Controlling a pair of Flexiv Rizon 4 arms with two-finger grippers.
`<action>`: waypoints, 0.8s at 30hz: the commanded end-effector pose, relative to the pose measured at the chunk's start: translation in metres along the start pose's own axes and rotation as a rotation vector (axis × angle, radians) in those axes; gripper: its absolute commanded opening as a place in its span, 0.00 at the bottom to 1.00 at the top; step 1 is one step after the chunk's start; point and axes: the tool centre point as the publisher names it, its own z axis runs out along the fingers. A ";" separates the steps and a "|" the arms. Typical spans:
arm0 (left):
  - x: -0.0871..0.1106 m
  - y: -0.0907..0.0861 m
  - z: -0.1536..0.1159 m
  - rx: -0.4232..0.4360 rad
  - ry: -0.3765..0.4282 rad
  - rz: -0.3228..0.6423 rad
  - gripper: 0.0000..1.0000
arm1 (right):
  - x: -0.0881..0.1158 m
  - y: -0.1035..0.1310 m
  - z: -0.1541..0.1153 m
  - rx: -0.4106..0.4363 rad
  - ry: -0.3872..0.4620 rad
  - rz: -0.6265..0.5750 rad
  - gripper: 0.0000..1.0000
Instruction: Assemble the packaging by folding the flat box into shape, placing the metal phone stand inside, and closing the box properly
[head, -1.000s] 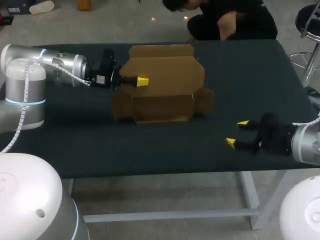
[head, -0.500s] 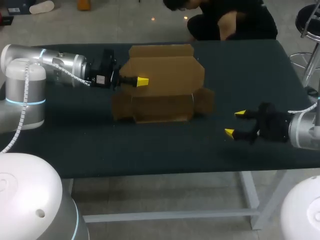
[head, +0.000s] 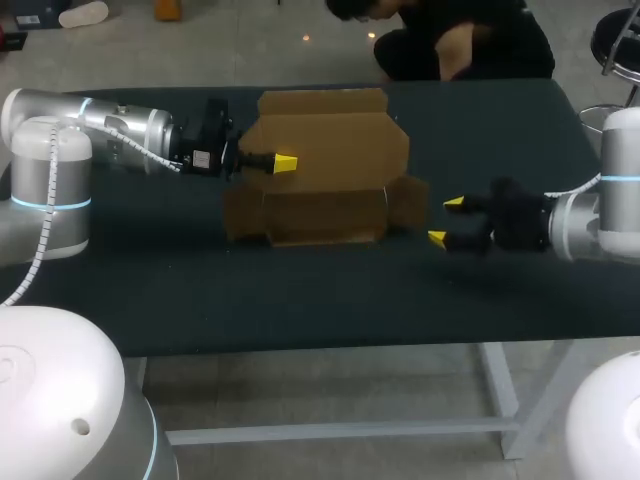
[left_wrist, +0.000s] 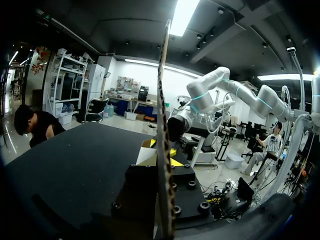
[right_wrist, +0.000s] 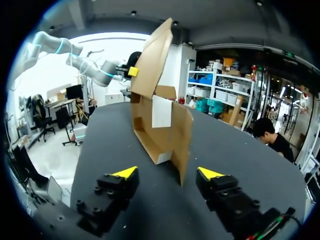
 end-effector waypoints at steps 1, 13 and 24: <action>0.000 0.002 0.000 -0.001 0.001 0.000 0.00 | -0.011 0.000 0.017 -0.004 0.013 -0.004 0.76; 0.000 0.002 0.000 -0.001 0.001 0.000 0.00 | -0.026 0.005 0.038 -0.028 0.025 0.001 0.63; 0.000 0.002 0.000 -0.001 0.001 0.000 0.00 | -0.028 0.007 0.050 -0.039 0.022 0.007 0.47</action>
